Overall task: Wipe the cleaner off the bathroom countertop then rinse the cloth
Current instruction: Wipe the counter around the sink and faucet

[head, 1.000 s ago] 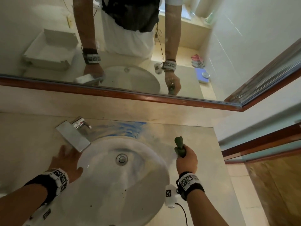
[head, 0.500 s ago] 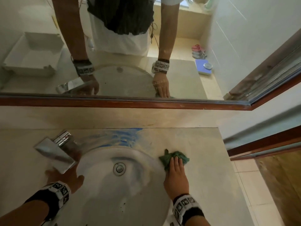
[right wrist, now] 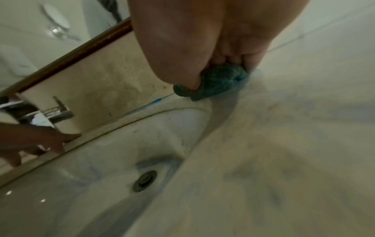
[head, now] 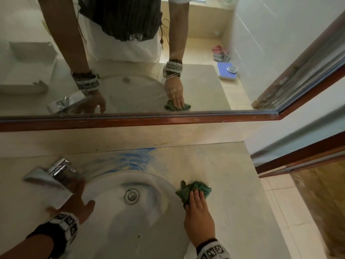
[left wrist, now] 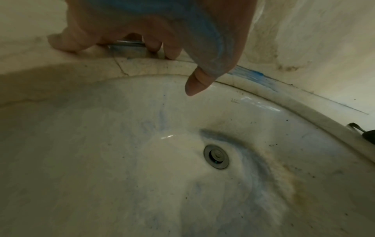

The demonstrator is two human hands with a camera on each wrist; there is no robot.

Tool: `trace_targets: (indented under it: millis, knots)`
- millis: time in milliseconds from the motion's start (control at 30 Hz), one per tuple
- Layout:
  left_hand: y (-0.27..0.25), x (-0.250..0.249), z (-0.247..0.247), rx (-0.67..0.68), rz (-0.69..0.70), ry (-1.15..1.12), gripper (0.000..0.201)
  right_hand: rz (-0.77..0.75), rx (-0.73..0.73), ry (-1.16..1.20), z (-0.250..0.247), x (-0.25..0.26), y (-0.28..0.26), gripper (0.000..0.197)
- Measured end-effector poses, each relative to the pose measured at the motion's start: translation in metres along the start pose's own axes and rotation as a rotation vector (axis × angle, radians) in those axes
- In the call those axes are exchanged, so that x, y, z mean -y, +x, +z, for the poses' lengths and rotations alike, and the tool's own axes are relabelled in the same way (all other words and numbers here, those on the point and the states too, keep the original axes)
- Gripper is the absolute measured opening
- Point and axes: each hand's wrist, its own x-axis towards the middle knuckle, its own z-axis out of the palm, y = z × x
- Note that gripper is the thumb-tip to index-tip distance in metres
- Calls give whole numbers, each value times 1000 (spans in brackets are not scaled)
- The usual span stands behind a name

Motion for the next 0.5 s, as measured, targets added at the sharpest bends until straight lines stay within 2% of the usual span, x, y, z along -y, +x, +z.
trace_targets:
  millis: [100,167,300,400,500]
  knots:
    - [-14,-14,-8,-32,-12,48,89,5,90,68,-10,-4,31,55]
    - [-21,-23,-12,-23,9,51,85,33,32,52,-20,-9,69,56]
    - [-14,-18,-11,-48,45,43,89,97,52,68,-43,-14,130,55]
    - [-7,-9,-6,-44,25,15,90,107,27,131,-42,-13,128,55]
    - [-13,-13,-8,-39,35,3,89,107,-3,141,-24,-18,79,54]
